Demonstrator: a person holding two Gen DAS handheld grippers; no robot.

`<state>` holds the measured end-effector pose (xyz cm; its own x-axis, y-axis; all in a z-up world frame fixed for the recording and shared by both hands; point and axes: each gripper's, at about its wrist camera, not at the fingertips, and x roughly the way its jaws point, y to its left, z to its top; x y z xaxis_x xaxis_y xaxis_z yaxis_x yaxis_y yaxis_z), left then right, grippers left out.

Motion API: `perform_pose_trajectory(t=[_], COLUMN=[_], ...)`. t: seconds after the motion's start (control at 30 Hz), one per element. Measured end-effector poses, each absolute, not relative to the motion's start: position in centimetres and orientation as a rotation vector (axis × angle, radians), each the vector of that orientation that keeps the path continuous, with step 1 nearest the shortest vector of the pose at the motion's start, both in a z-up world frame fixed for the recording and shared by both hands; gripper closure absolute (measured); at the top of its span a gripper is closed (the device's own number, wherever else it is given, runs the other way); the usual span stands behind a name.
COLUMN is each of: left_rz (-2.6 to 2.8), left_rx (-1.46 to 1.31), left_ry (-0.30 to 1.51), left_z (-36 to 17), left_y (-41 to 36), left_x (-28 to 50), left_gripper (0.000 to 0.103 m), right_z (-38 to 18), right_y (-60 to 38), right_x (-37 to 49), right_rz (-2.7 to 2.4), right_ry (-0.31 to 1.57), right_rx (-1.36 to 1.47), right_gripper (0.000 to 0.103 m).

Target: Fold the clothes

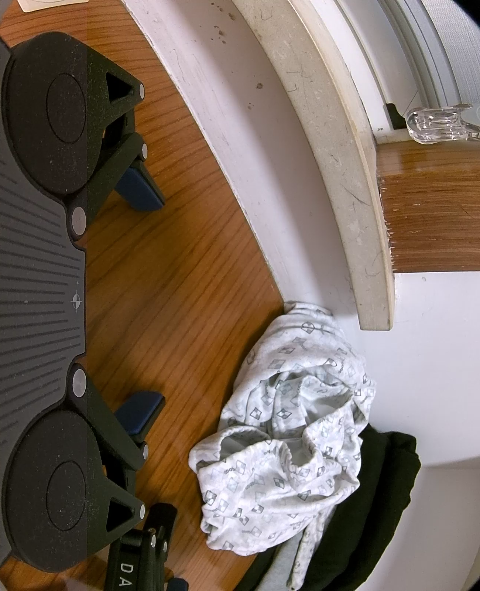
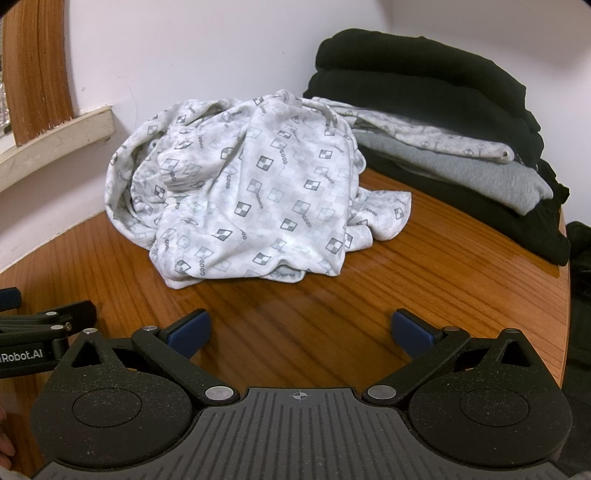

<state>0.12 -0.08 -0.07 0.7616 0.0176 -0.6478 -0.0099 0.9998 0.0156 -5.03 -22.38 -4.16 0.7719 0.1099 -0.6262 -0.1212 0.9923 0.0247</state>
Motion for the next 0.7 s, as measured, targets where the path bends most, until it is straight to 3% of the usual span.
perform_pose_trajectory(t=[0.7], left_rz=[0.016], left_rx=[0.011], left_ry=[0.704], left_z=[-0.01], left_y=[0.04], left_x=[0.09], left_gripper=[0.0], right_z=[-4.16], right_y=[-22.39], right_x=[-5.05], right_rz=[0.125], right_ry=[0.677], right_rx=[-0.019], right_gripper=[0.0])
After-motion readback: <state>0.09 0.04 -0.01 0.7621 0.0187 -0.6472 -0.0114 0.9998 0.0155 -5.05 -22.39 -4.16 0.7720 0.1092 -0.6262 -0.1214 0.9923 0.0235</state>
